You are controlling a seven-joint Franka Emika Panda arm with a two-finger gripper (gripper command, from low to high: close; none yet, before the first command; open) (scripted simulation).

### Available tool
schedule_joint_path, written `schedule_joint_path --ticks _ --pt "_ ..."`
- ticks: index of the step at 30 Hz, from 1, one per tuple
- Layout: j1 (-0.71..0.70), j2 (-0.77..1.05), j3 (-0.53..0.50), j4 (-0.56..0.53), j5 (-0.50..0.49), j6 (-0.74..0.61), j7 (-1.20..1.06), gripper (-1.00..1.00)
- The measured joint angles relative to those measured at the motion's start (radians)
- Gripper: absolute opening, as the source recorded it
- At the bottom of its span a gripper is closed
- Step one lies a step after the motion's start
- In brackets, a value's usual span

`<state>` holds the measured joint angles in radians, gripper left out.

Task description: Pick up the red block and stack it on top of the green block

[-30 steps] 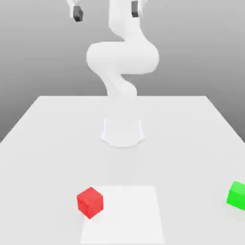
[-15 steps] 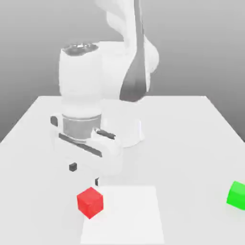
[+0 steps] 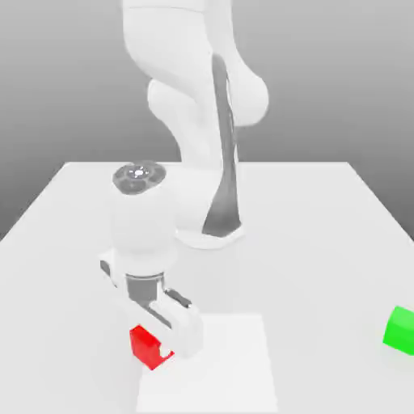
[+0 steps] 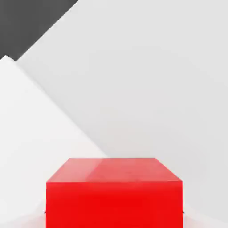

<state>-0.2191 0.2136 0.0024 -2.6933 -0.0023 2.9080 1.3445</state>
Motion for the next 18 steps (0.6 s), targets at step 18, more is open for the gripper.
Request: schedule_joint_path --ticks 18 --pt "0.505 -0.064 0.382 0.22 -0.109 -0.299 -0.138 -1.0"
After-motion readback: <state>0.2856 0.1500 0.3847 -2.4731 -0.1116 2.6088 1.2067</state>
